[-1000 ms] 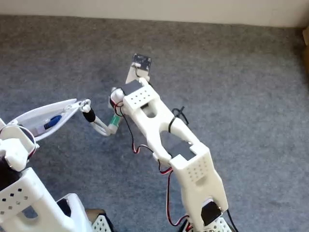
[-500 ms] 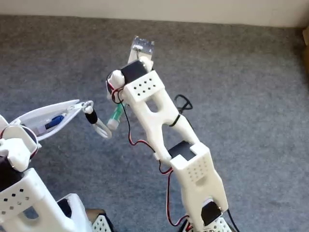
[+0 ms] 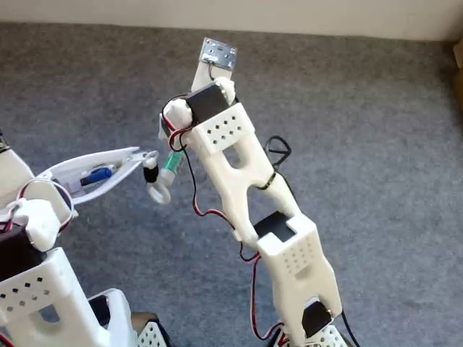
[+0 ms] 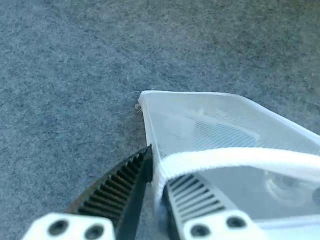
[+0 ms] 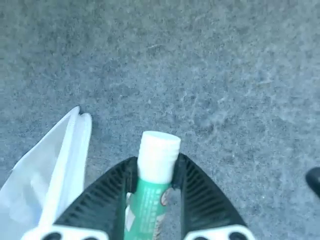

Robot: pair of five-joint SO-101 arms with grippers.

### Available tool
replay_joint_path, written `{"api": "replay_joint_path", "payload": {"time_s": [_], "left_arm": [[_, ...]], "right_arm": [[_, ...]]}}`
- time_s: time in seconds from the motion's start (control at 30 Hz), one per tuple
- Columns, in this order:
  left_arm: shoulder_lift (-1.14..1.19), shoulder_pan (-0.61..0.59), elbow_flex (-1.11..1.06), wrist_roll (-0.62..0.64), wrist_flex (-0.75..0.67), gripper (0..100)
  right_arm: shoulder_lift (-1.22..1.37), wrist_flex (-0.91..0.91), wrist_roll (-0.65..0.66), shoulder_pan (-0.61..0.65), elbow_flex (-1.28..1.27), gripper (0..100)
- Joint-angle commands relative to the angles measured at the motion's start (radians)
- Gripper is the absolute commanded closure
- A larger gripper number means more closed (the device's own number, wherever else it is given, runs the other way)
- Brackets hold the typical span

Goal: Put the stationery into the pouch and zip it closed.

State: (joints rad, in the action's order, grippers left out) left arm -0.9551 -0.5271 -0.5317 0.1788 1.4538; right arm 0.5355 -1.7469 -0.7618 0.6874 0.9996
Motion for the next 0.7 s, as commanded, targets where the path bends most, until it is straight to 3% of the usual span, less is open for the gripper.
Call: {"api": "replay_joint_path", "payload": {"time_s": [0.0, 0.37, 0.67], "left_arm": [[-0.002, 0.081, 0.002, 0.005, -0.018, 100], [0.002, 0.271, 0.087, -0.031, -0.012, 100], [0.010, 0.426, 0.174, -0.032, 0.008, 100]], "right_arm": [[-0.188, -0.018, 0.014, -0.016, -0.065, 99.4], [-0.486, -0.012, 0.021, -0.165, -0.113, 99.4], [-0.648, 0.074, 0.302, -0.220, -0.016, 99.4]]}}
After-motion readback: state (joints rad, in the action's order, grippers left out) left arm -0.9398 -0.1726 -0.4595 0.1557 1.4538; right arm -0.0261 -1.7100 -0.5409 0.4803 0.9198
